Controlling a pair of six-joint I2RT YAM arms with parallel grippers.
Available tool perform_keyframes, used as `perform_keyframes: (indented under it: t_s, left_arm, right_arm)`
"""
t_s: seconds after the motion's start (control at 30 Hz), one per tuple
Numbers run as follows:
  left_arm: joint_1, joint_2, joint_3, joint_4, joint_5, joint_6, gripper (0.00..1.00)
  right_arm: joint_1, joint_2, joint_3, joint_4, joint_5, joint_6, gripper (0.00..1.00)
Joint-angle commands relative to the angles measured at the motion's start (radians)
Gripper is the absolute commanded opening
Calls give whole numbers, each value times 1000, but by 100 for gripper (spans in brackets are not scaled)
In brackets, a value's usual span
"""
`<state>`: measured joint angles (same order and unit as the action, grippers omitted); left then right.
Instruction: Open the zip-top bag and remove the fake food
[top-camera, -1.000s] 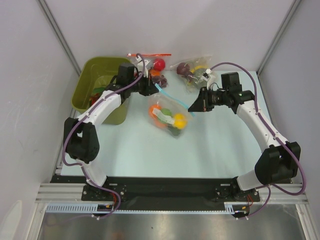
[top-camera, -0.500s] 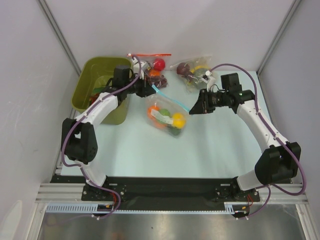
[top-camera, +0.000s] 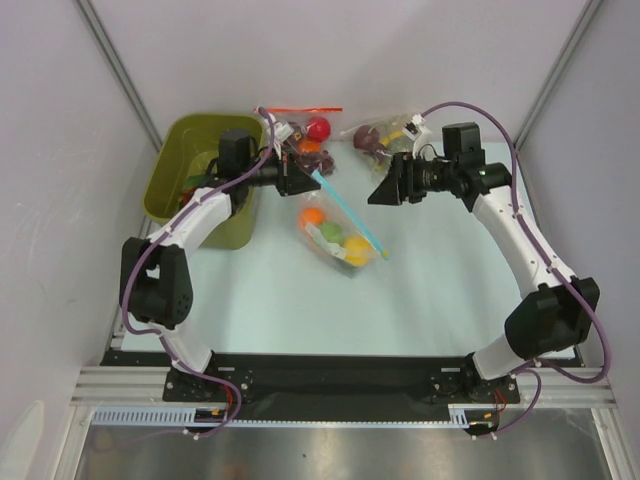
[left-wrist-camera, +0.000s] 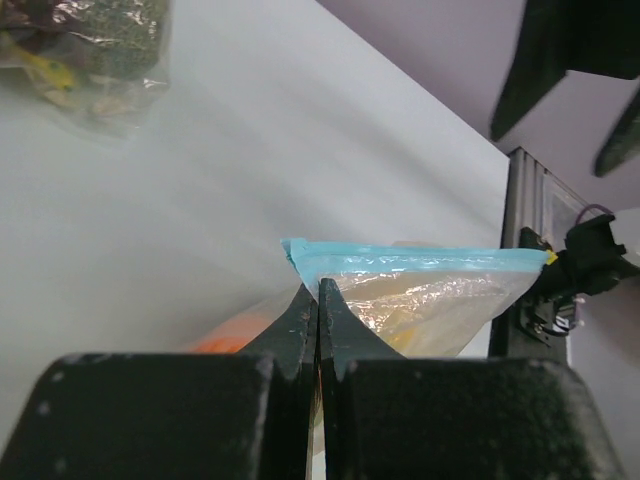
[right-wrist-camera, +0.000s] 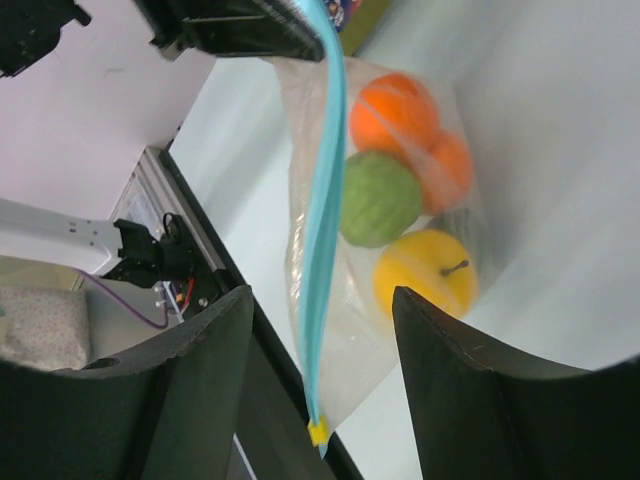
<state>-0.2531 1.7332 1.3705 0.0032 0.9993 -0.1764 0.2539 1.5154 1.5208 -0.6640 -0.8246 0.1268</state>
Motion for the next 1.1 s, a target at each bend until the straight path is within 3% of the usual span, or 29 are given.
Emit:
perform_keyframes:
  t_s: [0.0, 0.43, 1.07]
  left_arm:
    - [-5, -76, -1, 83, 113, -26, 0]
    - [-5, -98, -17, 106, 137, -40, 1]
    - [-5, -129, -37, 86, 136, -21, 0]
  right_arm:
    - [7, 43, 27, 95, 40, 51, 63]
    - [140, 118, 16, 99, 140, 34, 63]
    - [82, 98, -27, 147, 144, 79, 63]
